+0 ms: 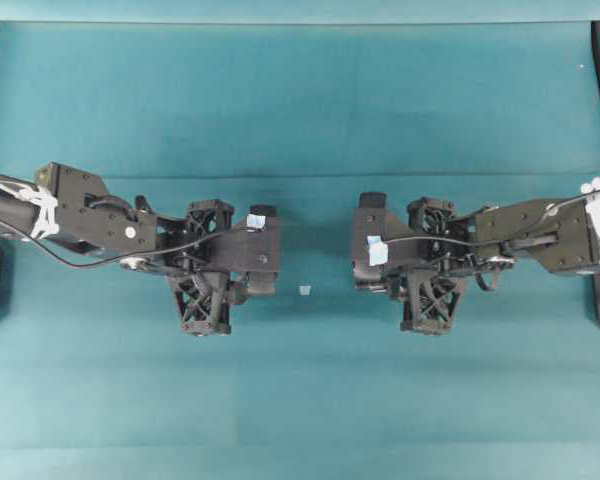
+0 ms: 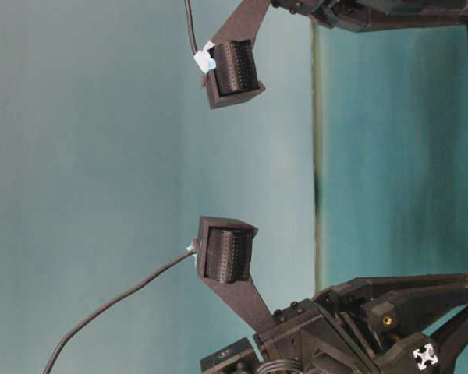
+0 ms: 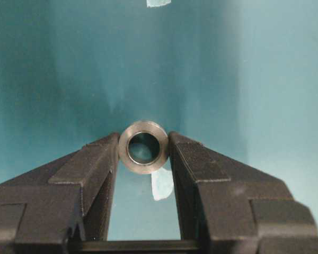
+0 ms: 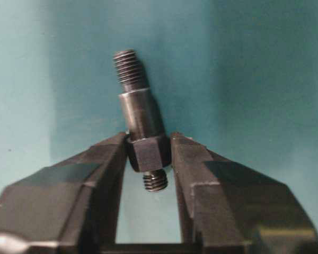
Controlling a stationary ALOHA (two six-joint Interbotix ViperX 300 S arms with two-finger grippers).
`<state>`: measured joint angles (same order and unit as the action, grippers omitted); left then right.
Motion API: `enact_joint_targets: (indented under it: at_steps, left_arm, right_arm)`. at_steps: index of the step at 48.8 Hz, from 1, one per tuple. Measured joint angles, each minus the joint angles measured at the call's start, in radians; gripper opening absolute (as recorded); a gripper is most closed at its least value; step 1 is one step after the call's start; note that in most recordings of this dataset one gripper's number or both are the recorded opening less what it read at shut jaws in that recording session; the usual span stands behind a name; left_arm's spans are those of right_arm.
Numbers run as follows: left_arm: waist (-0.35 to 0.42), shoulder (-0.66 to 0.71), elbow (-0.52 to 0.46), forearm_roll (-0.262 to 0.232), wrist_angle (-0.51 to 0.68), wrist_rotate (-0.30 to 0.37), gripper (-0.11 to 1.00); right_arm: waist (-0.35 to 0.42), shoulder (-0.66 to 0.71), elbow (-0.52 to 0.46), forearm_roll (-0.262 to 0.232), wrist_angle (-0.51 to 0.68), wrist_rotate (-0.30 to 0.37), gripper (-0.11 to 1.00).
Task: Insert the washer onto the shaft with both hands.
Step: 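Close left gripper on the washer and right gripper on the shaft's hex collar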
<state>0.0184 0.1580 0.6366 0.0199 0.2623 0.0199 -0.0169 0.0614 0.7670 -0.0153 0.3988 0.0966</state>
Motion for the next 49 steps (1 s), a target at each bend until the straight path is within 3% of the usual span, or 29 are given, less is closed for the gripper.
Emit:
enact_joint_targets:
  at_steps: [38,49]
  left_arm:
    - [0.000,0.000,0.000,0.000,0.000,-0.002,0.37]
    - [0.000,-0.009,0.000,0.000,0.000,0.005,0.37]
  right_arm:
    - [0.009,0.006,-0.017,0.006,0.025,-0.002,0.00]
    - [0.011,-0.005,-0.009,0.006,-0.021,0.000,0.00]
